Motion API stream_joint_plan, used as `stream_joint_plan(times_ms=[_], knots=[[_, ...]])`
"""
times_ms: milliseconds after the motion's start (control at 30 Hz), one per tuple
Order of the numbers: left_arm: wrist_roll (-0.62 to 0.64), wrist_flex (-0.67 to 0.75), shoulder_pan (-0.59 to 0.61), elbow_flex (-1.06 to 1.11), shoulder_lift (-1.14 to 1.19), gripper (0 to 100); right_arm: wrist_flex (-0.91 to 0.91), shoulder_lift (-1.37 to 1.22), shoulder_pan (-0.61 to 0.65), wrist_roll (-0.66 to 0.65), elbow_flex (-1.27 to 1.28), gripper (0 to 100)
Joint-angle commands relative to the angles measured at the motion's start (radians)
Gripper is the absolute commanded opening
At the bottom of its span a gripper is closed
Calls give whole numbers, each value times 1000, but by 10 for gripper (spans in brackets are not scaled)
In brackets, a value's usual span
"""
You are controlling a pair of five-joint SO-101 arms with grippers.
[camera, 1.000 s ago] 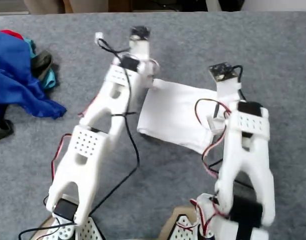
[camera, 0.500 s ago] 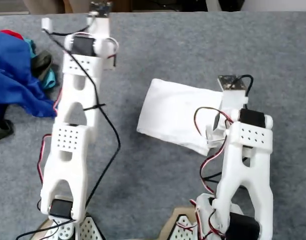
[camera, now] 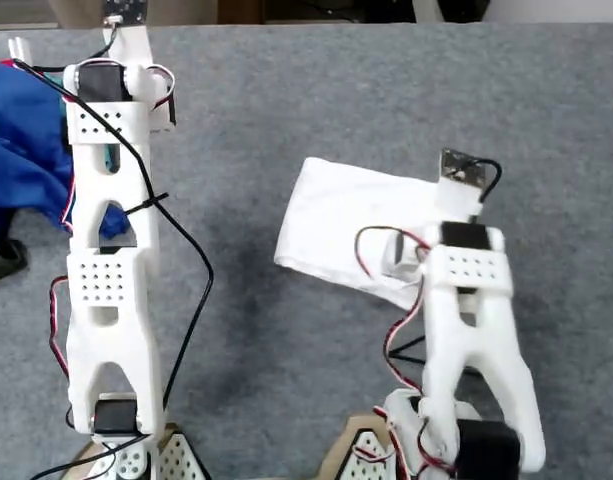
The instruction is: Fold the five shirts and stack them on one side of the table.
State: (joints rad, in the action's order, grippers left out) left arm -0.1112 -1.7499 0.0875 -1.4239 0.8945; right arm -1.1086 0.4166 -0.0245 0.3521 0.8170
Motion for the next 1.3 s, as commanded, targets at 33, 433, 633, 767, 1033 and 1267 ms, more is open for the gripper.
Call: stream_joint_plan(times_ms=[33, 433, 633, 767, 1033, 1267], knots=[[-2, -12, -34, 2, -74, 19, 86, -131, 38, 146, -5, 390], [0, -12, -41, 3, -65, 19, 287, -386, 50, 325, -36, 383], [-2, -12, -37, 5, -65, 19, 350, -407, 44, 316, -36, 186], [-6, -12, -32, 5, -65, 19, 385, -414, 47, 315, -35, 157], [-6, -12, -32, 5, -65, 19, 377, -407, 42, 250, -35, 156], [-8, -12, -32, 5, -65, 19, 296, -355, 42, 224, -36, 159]])
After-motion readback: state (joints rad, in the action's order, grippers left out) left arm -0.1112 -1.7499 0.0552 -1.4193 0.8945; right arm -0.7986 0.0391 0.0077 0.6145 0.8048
